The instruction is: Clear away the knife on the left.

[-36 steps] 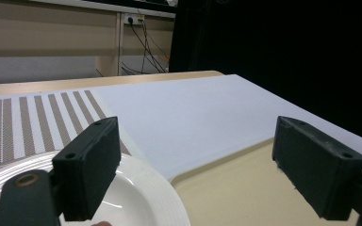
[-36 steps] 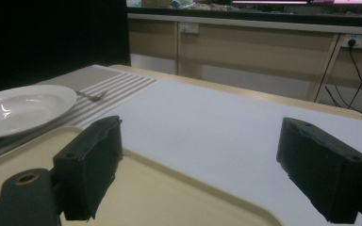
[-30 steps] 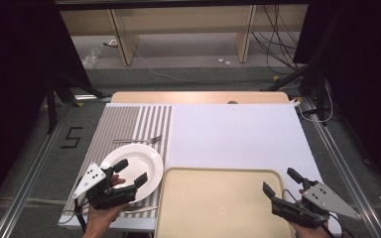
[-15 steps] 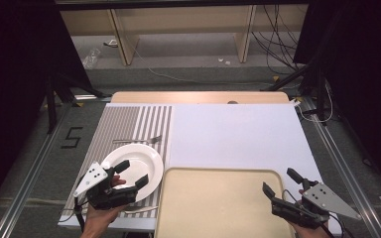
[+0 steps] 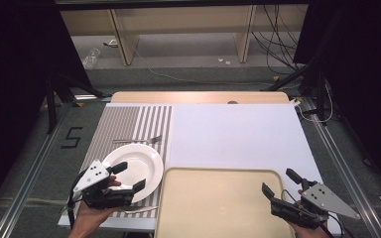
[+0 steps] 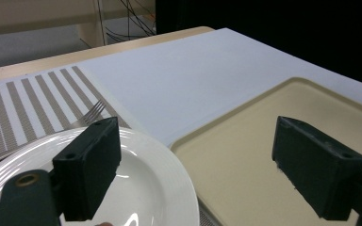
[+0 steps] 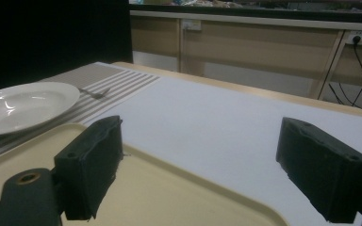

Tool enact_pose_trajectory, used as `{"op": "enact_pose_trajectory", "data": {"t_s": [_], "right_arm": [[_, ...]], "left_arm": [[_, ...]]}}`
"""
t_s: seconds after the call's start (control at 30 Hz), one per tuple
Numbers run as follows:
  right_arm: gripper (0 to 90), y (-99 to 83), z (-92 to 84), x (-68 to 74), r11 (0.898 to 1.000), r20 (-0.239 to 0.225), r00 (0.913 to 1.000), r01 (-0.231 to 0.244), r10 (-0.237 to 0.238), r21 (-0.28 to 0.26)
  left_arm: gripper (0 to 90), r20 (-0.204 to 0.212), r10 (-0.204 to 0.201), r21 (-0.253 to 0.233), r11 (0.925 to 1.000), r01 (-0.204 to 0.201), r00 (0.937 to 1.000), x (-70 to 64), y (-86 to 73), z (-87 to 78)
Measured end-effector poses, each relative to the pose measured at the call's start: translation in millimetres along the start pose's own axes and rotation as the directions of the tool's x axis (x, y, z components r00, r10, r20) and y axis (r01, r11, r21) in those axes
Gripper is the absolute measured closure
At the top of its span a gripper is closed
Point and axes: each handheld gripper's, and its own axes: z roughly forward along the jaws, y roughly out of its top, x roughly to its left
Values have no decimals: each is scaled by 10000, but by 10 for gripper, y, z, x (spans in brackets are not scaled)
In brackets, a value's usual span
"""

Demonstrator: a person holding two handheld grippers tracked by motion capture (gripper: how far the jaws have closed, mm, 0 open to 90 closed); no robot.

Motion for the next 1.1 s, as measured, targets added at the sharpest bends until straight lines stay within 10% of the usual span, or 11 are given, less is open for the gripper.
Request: {"op": "enact_pose_trajectory", "data": {"t_s": [0.83,1.1], "right_arm": [[165,-9,15,10,10000,-131,9999,-3,4,45],[165,-12,18,9,10000,-132,9999,-10,12,99]], "left_arm": [[162,316,817,2225,9711,-867,9962,2,-16,42],[166,360,1208,2892,9489,-1260,9920,29,-37,5]]}}
